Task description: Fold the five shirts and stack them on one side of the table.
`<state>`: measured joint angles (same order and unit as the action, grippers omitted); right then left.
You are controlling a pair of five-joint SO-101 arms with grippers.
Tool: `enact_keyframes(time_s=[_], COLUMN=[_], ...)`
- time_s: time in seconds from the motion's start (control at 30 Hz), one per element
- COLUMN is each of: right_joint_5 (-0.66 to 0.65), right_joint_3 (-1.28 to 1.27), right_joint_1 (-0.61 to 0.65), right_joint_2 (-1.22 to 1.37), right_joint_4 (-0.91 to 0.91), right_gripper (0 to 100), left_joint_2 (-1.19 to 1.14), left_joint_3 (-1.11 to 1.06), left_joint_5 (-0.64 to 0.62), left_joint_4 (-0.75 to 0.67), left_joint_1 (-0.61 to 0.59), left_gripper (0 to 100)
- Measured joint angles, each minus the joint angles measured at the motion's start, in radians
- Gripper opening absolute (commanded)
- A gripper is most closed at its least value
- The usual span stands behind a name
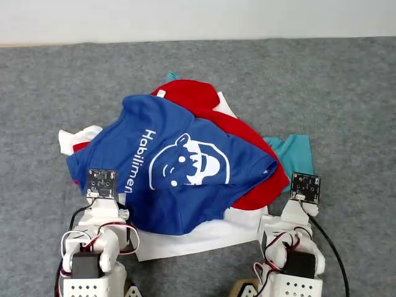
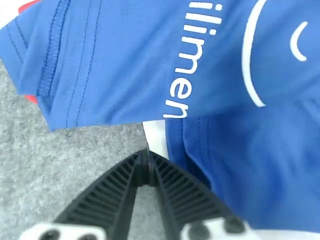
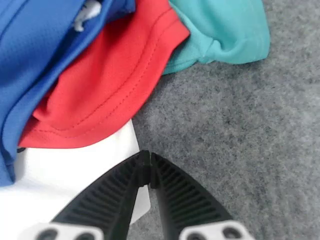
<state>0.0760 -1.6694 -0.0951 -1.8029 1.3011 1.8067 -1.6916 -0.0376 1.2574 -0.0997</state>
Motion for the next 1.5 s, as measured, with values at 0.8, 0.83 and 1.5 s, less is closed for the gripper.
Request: enact_keyframes(time_s=[0.8,0.83,1.5], right_joint_5=[0.000,0.000,0.000], right_joint_3=[0.000,0.000,0.000], right_joint_1=[0.000,0.000,0.000], right_joint_2=[0.000,0.000,0.000], right_joint_4=[0.000,0.000,0.000], right_gripper=[1.0,1.0,1.0], left_joint_2=[0.000,0.000,-0.267], left_joint_3=[0.000,0.000,0.700], left_joint_5=[0.000,0.002,0.114], left_joint_4=[-0.005,-0.014,0.109], left_joint_1=[0.012,0.020,0.221], left_gripper=[1,1,1])
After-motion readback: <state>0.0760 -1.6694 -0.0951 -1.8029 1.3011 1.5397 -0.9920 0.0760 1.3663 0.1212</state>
